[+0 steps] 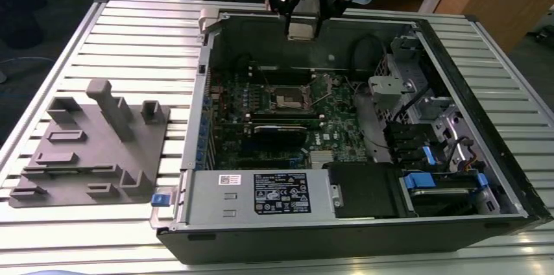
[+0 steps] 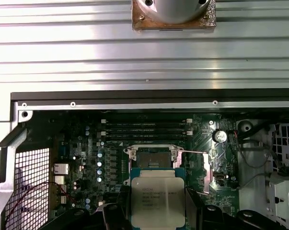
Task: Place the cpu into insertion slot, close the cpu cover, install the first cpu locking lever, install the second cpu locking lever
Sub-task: 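Place the cpu into insertion slot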
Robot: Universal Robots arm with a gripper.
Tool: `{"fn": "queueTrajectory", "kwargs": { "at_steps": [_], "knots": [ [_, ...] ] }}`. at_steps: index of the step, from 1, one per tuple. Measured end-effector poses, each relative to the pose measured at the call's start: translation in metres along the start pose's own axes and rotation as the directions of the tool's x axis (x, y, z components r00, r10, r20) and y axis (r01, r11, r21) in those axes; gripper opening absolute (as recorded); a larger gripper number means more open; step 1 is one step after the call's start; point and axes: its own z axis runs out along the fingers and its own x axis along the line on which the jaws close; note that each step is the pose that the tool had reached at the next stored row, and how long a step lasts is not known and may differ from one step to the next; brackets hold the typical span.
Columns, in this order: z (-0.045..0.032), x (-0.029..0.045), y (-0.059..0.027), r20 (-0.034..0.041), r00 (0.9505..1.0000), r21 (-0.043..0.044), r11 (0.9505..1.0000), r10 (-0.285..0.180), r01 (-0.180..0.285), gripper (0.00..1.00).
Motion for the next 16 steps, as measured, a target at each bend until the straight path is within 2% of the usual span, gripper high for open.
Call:
{"fn": "queueTrajectory", "kwargs": {
  "at_steps": [4, 7, 13, 16],
  "knots": [
    [0.0012, 0.0, -0.0001, 0.0003, 1.0, -0.0006, 1.0, 0.0, 0.0, 0.54],
    [0.0048, -0.0001, -0.0005, 0.0001, 1.0, -0.0004, 1.0, 0.0, 0.0, 0.54],
    [0.014, -0.0003, -0.0025, 0.0004, 1.0, -0.0057, 1.0, -0.001, 0.001, 0.54],
    [0.0149, -0.0003, -0.0027, 0.0015, 1.0, -0.0063, 1.0, -0.002, 0.002, 0.54]
  ]
}}
